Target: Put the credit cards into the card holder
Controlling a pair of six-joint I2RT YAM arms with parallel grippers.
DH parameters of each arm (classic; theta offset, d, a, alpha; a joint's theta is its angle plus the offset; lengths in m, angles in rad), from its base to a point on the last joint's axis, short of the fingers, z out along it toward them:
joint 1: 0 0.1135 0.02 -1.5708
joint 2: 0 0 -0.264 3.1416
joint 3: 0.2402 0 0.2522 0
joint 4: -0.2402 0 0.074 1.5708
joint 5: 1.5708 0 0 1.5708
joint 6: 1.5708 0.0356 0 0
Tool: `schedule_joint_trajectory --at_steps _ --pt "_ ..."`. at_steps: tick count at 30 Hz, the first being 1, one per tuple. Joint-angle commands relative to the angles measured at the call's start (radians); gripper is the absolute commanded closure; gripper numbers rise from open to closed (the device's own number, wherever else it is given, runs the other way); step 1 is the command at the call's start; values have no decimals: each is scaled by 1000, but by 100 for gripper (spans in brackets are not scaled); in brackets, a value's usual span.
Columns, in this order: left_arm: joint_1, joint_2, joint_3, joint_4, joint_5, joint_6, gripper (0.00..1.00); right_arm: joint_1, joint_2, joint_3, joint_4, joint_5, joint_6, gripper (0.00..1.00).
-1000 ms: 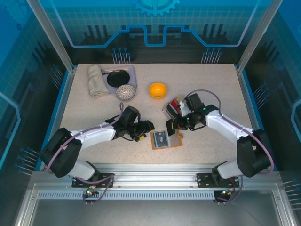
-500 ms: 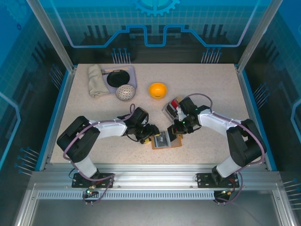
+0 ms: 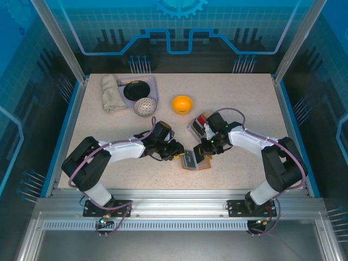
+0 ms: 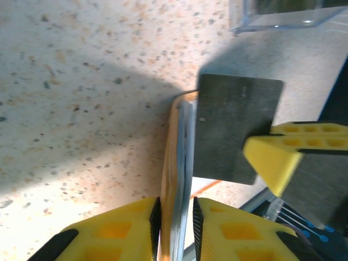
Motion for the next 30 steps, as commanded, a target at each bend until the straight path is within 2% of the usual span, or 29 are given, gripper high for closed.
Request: schedule_joint_trajectory --at_steps 1,5,9,12,17,21,26,30 --pt "-5 -32 -25 39 15 18 78 14 11 0 -32 31 -5 100" --pt "-5 -23 -31 53 23 15 81 14 5 6 -35 27 0 100" --pt "-4 -3 -24 36 21 20 92 15 -28 19 -38 11 8 100" --pt "-4 -1 -29 23 3 12 100 25 -91 36 -48 45 17 100" --pt "-4 -8 -40 41 -7 2 100 73 -202 54 -50 150 46 100" --pt "-5 -6 -40 56 -9 -6 100 168 -247 48 -8 236 104 100" --pt "-5 -3 -40 77 -5 -22 100 285 -250 37 45 351 178 100" --pt "-5 -6 -45 88 -4 -33 100 323 -241 28 51 399 217 100"
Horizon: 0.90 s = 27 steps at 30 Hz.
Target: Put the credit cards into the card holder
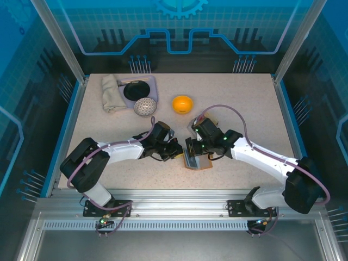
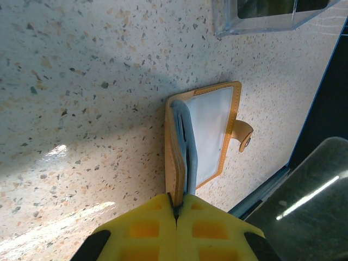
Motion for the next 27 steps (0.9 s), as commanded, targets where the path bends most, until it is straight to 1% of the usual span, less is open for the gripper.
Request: schedule_joint_trajectory --at_steps 1,7,11,15,23,27 --pt "-4 5 -18 34 -3 -23 100 21 4 -15 30 81 62 100" --pt "-4 9 -18 41 -2 -29 100 38 17 -46 70 33 98 100" --pt "-5 10 -22 51 2 -34 100 47 23 -53 88 34 118 100" --pt "-5 9 -29 60 2 -41 100 54 33 -53 79 60 121 100" --pt "-4 7 -31 55 2 -40 100 71 48 -25 -31 191 92 100" --pt "-4 9 -32 49 2 -36 100 74 39 -12 -73 232 77 100"
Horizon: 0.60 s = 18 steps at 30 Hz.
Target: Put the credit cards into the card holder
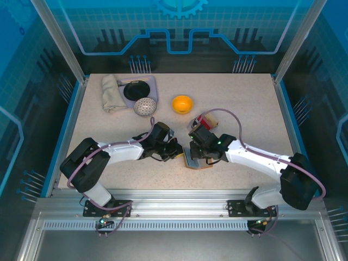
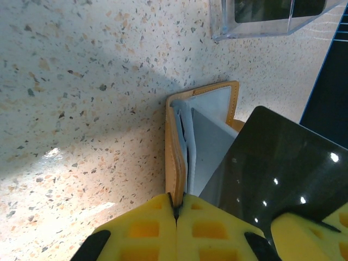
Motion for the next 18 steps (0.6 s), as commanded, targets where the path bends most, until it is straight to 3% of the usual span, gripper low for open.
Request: schedule_joint_trajectory --at_steps 1,7,10,13,16,18 --pt "-4 8 -14 8 2 -14 100 18 -7 30 -71 85 -21 100" --pt "1 13 -15 -12 -5 9 100 12 0 38 -123 134 -32 100" --pt "10 37 8 -86 -24 78 100 -43 8 11 -117 64 -35 100" --pt "22 88 40 -143 -35 153 100 -111 -52 -78 26 -117 -79 100" --pt "30 145 76 -181 -45 211 100 -248 -88 -169 182 -405 -82 100" --pt "30 173 102 -204 -50 244 100 -312 -87 -198 228 -520 -110 100"
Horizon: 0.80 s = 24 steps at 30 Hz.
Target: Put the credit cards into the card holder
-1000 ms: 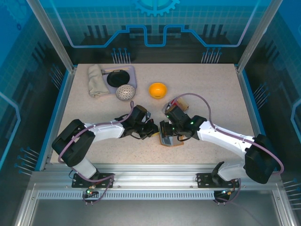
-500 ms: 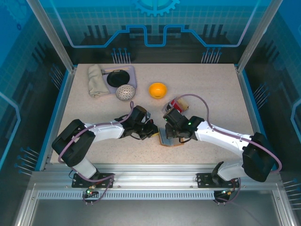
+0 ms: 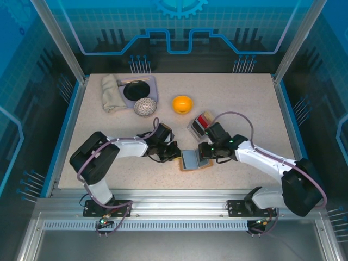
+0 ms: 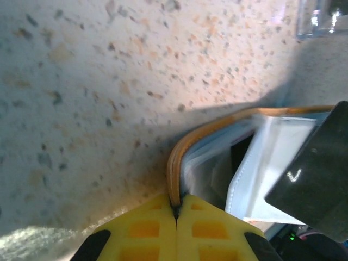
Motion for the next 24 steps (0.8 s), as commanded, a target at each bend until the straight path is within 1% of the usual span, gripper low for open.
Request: schedule_joint_trajectory --at_steps 1,2,5,9,13,18,22,24 --pt "9 56 56 -116 -42 107 100 -84 -13 -37 128 -289 -53 100" --pt "9 72 71 -132 -43 120 100 -100 -9 -42 129 -304 -59 100" --pt "10 88 84 -139 -44 125 100 -154 8 -69 176 -406 -70 100" --pt "10 90 87 -152 -55 125 100 -195 66 -106 215 -441 -73 100" --pt "11 89 87 -150 -56 122 100 -209 78 -128 224 -425 -80 100" --pt "11 88 82 -153 -59 121 100 -279 63 -143 221 -497 -115 100" --pt "12 87 85 -147 -54 117 100 -315 62 -136 195 -551 -161 100" --pt "11 89 84 -145 -51 113 100 -322 76 -135 191 -558 -167 100"
